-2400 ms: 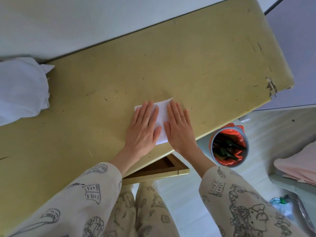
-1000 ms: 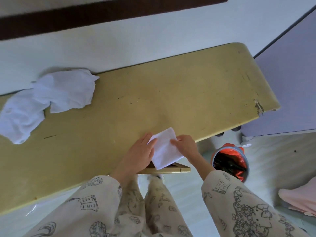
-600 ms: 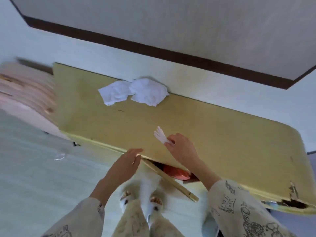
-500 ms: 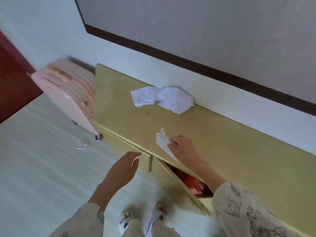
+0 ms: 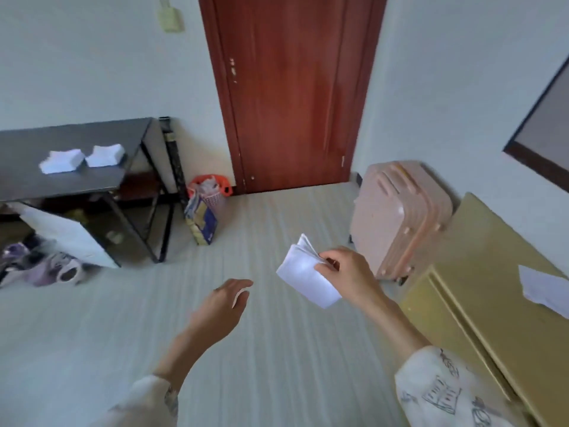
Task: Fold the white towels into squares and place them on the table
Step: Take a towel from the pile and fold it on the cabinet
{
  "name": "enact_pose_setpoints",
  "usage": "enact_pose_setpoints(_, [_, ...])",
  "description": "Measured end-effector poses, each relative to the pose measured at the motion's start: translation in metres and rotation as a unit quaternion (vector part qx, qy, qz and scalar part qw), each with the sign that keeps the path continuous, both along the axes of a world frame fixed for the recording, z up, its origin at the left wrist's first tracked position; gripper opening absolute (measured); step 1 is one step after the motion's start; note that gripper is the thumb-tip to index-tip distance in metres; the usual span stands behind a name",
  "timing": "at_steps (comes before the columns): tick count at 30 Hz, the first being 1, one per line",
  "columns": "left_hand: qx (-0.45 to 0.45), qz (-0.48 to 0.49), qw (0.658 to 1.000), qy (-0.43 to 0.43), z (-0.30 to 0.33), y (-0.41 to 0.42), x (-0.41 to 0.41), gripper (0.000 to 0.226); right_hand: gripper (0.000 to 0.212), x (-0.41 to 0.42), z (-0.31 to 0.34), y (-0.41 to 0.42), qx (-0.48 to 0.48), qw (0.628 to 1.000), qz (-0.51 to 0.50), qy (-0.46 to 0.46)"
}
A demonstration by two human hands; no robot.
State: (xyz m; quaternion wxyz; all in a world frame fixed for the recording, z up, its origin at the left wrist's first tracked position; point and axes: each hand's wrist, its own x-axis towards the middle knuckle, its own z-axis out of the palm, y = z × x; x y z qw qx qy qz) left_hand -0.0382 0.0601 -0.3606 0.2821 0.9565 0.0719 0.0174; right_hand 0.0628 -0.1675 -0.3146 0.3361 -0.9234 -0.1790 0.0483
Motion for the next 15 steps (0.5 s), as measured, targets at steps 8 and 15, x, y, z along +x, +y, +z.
enact_pose_setpoints(8, [-0.002,0.143,0.99,0.0,0.01,0.182,-0.06,0.029,0.015,-0.002,0.018,0.222,-0.009,0.985,0.172,0.0])
enact_pose_setpoints(15, [-0.013,0.221,0.975,-0.031,0.015,0.311,-0.043,0.03,0.012,0.037,0.021,0.392,-0.007,0.959,0.282,-0.02])
